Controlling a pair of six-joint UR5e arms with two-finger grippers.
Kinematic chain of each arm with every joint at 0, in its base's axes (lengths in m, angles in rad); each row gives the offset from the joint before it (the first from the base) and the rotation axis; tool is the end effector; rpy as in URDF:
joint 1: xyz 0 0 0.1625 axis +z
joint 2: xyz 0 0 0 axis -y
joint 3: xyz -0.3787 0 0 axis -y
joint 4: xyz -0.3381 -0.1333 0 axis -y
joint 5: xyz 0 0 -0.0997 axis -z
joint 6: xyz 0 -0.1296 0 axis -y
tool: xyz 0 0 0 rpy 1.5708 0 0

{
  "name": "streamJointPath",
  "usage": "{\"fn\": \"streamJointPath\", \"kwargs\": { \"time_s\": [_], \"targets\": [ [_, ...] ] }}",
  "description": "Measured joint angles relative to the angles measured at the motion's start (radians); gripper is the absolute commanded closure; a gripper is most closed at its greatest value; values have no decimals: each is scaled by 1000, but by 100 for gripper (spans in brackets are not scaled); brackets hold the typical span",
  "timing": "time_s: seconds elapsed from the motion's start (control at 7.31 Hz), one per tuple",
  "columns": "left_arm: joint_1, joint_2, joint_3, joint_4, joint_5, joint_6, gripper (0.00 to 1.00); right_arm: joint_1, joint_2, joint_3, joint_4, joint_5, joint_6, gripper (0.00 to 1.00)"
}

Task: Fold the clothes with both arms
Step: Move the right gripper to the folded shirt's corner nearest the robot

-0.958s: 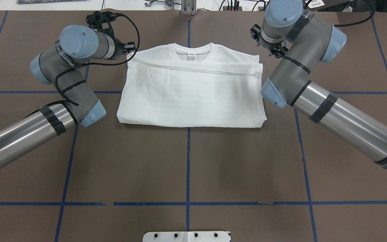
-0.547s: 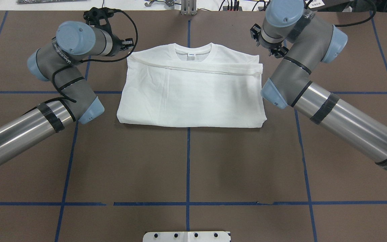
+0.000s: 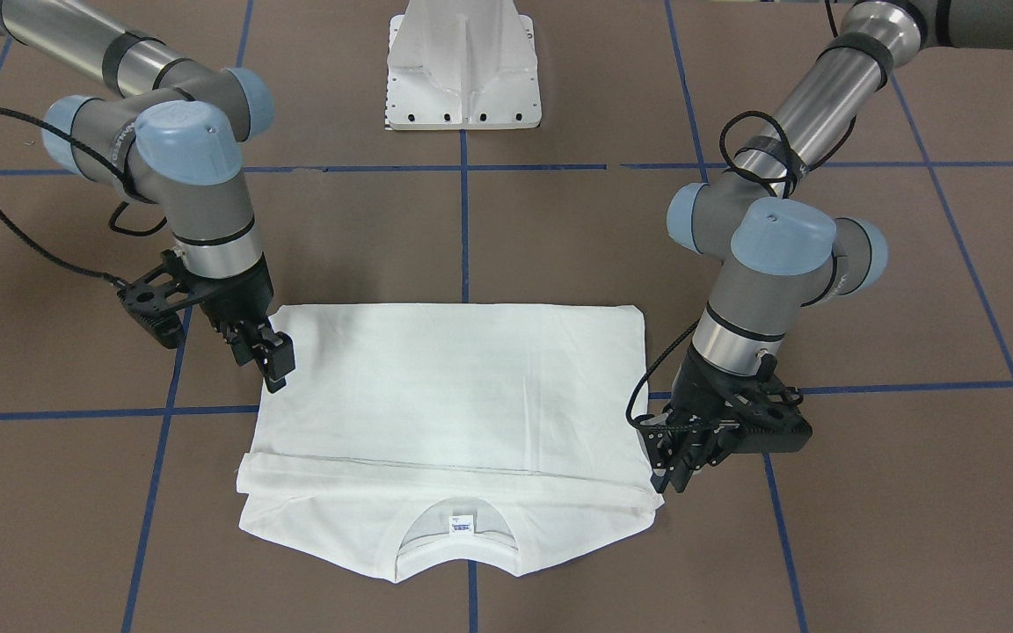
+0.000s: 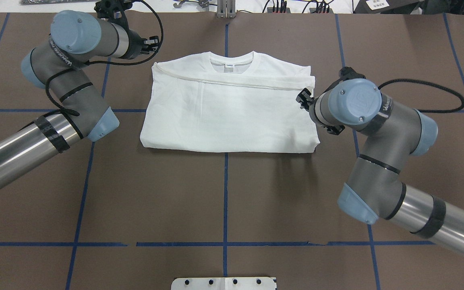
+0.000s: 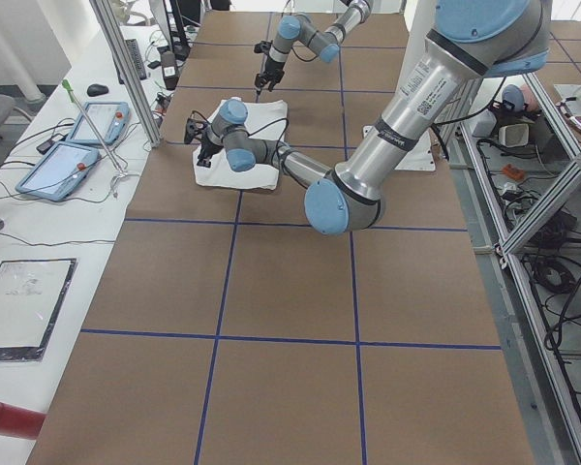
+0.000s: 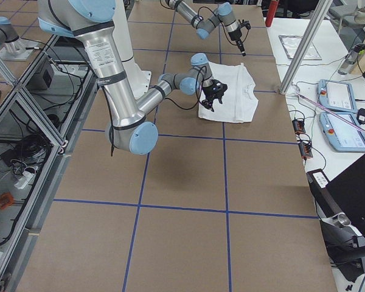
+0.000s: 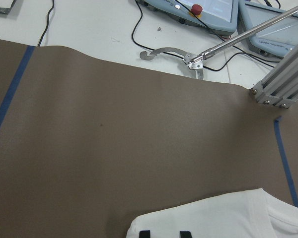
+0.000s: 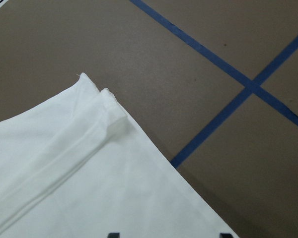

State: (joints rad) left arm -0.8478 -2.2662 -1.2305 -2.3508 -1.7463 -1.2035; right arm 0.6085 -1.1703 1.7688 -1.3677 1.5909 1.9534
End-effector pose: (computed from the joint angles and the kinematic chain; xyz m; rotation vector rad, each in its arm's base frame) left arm 0.3917 -0.6112 0.2992 0.5204 1.0234 -0.3273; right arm -0.4089 -0.4442 0.3392 0.0743 -0.8301 0.9277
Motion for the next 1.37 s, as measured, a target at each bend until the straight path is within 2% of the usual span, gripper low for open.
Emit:
{"fn": "streamJointPath", "kwargs": {
  "time_s": [0.27,0.68,0.82,0.96,1.37],
  "targets": [
    [-2,4,-7,-2,0,2,65,-74,-54,37,1,-95,101,23],
    [-2,4,-16,0,2,3,65,-117,-66,25,2,-128,130,24],
    [-2,4,-21,1,2,3,65,-123,-66,15,5,-129,131,38],
    [-2,4,-25,2,2,3,65,-129,-66,9,6,-129,132,99],
    [-2,5,-39,8,2,-1,65,-135,-74,15,3,-128,134,100]
  ]
}}
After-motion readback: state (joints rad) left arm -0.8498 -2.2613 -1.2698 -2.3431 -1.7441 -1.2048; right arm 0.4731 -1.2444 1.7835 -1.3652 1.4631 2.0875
